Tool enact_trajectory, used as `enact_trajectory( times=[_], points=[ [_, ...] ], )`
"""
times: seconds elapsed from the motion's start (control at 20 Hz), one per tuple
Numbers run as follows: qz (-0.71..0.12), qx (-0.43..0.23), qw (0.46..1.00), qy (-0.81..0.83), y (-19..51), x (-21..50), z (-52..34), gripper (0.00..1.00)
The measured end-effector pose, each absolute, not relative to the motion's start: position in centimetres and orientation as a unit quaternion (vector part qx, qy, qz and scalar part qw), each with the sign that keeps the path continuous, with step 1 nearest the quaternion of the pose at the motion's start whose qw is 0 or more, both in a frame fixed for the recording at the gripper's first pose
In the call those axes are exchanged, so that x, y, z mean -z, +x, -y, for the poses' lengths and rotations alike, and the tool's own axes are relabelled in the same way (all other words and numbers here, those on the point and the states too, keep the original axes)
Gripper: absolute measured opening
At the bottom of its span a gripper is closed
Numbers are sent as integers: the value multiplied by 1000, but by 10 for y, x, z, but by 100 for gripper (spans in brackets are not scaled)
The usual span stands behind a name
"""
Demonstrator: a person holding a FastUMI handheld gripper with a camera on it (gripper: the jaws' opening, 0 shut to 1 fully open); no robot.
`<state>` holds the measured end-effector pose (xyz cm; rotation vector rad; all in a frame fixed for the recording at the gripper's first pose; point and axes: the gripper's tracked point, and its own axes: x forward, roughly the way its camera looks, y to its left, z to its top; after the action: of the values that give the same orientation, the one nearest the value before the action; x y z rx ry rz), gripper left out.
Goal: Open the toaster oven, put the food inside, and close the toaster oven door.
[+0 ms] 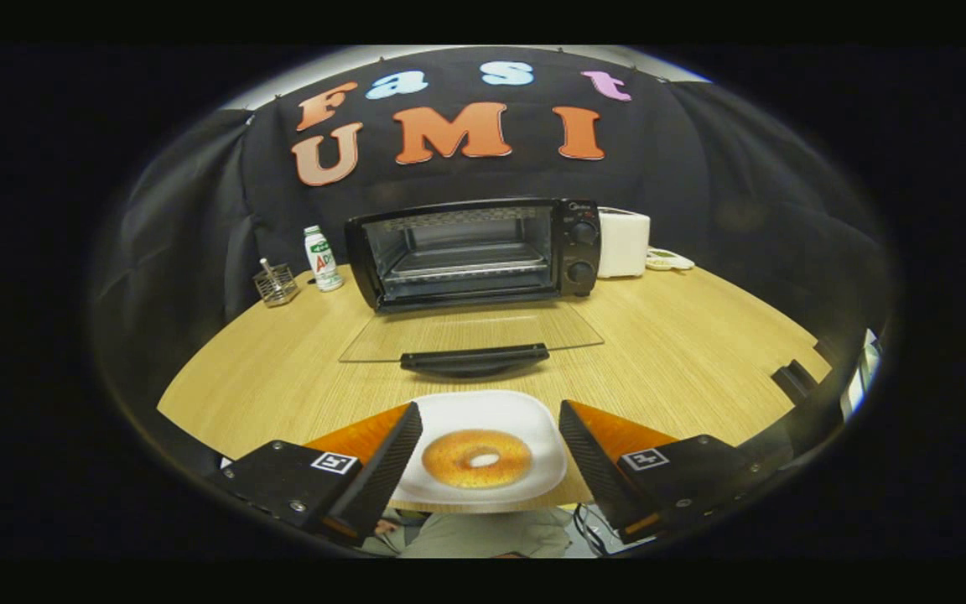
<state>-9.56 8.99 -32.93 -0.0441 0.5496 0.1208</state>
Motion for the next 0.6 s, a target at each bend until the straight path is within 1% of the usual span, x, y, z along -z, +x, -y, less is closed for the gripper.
enact_trajectory(
  times=[0.25,0.6],
  points=[
    [-281,-65,957,-19,-120,345,-93,99],
    [-297,-63,953,-23,-126,365,-96,98]
  ],
)
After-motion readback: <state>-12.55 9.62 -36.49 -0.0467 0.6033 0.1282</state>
